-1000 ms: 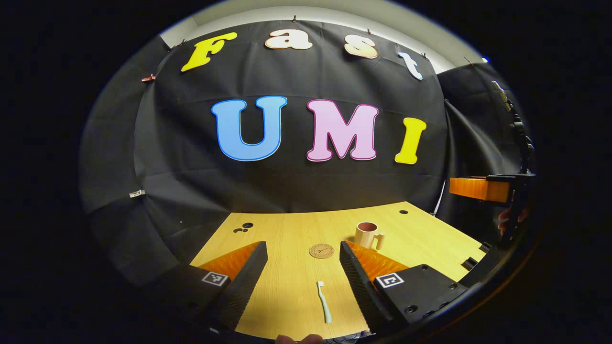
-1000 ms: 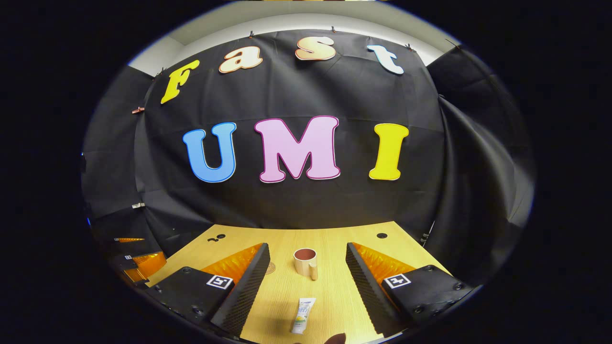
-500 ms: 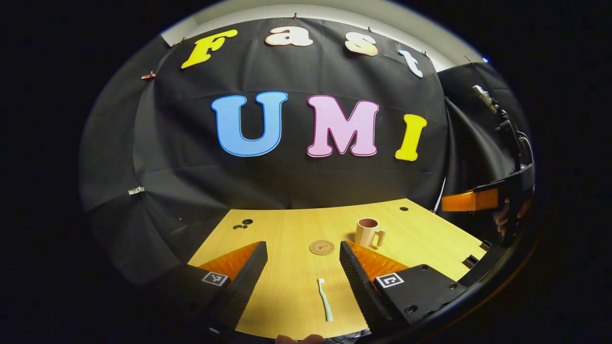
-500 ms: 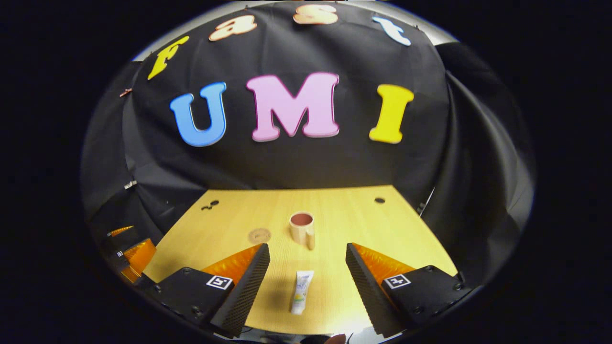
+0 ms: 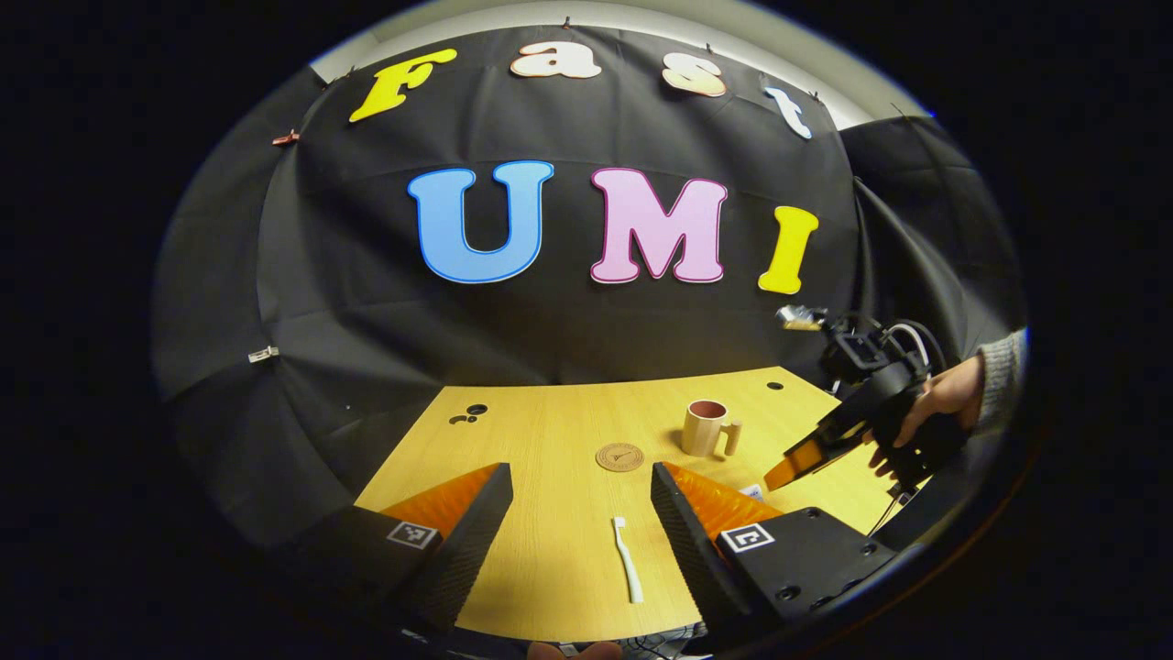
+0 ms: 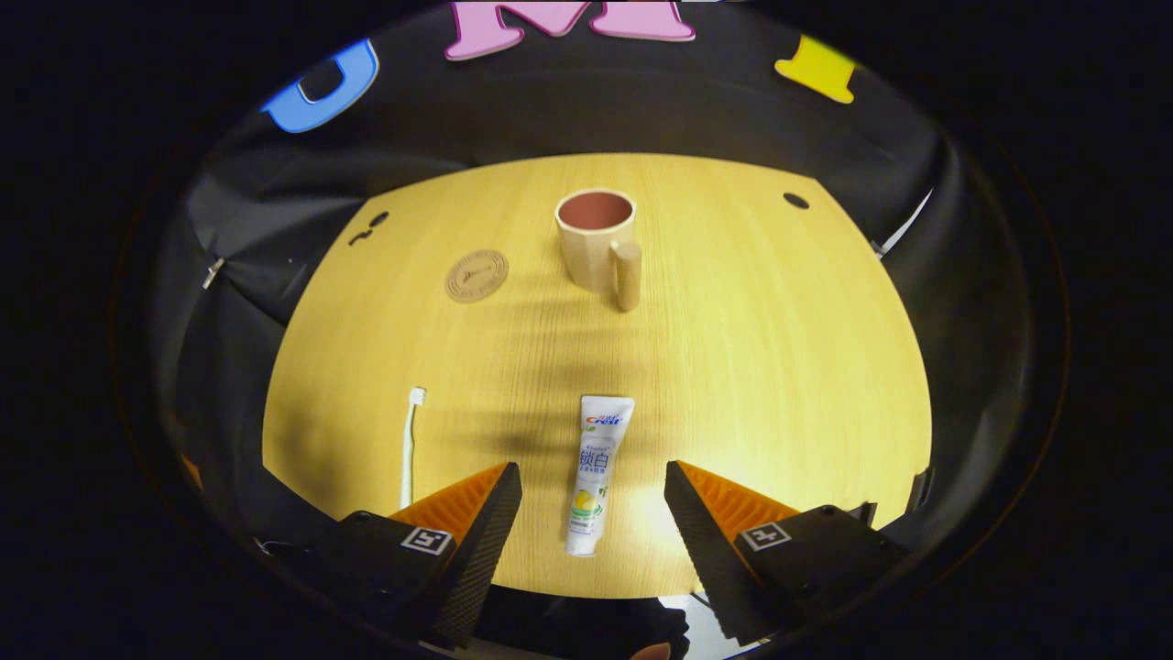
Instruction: Put the toothbrush and toothpaste on the desktop into the cup, then pick up the cup and place it on the coaster on the desktop.
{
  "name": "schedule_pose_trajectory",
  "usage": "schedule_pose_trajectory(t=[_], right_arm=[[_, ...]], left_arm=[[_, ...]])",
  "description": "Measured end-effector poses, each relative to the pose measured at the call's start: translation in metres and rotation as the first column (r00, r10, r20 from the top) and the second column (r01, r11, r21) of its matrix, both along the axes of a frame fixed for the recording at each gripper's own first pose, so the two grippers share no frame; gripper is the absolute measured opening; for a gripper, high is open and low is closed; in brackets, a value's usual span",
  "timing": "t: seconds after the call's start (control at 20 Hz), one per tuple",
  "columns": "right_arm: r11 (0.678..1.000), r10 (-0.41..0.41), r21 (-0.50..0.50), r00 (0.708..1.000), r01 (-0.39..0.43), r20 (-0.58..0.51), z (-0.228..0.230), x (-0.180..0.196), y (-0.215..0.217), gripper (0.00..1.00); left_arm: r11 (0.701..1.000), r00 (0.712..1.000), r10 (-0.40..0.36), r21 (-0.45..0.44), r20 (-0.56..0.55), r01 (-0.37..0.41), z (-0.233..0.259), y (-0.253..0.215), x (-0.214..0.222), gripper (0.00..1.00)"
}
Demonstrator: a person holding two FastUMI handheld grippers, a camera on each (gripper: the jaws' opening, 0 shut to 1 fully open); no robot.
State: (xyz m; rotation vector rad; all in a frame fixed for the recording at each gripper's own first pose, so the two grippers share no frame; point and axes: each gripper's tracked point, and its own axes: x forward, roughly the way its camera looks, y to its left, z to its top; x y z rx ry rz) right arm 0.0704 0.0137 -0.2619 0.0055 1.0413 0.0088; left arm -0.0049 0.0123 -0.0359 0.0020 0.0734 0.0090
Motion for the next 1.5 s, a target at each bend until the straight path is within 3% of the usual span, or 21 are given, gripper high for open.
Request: schedule_pose_trajectory(t=[0.25,0.65,0.75,0.85,0.9,1.05,1.3,1.5], right_arm=[[0.998,-0.004,-0.066,0.992,-0.004,-0.126,-0.051,0.015,-0.001,0.95],[0.993,-0.035,-0.121,0.975,0.008,-0.221,-0.085,0.016,-0.004,0.84],[0.993,-0.053,-0.114,0.971,0.027,-0.233,-0.091,0.015,-0.005,0.73],[0.994,-0.070,-0.102,0.967,0.046,-0.243,-0.097,0.012,-0.005,0.54],[0.996,-0.062,-0.085,0.966,0.041,-0.251,-0.096,0.010,-0.003,0.32],[0.998,0.003,-0.065,0.974,-0.018,-0.227,-0.096,0.010,-0.001,0.29],[0.998,0.031,0.064,0.992,-0.023,-0.122,-0.088,0.008,-0.001,0.25],[0.985,0.041,0.169,0.999,-0.043,0.014,-0.065,0.004,-0.010,0.25]], left_arm=[[1.000,0.999,0.026,-0.009,-0.029,-0.026,-0.010,0.008,0.000,0.96],[0.999,0.998,0.042,-0.012,-0.057,-0.043,-0.019,0.007,0.009,0.96],[0.999,0.997,0.048,-0.013,-0.057,-0.049,-0.020,0.007,0.011,0.96],[0.998,0.997,0.054,-0.013,-0.060,-0.055,-0.019,0.005,0.013,0.96],[0.998,0.996,0.056,-0.012,-0.062,-0.057,-0.022,0.004,0.014,0.96],[0.999,0.995,0.046,-0.015,-0.083,-0.047,-0.030,-0.005,0.019,0.96],[0.999,0.984,-0.003,-0.051,-0.176,-0.006,-0.056,-0.032,0.039,0.96],[0.996,0.946,-0.051,-0.092,-0.319,0.023,-0.102,-0.054,0.067,0.96]])
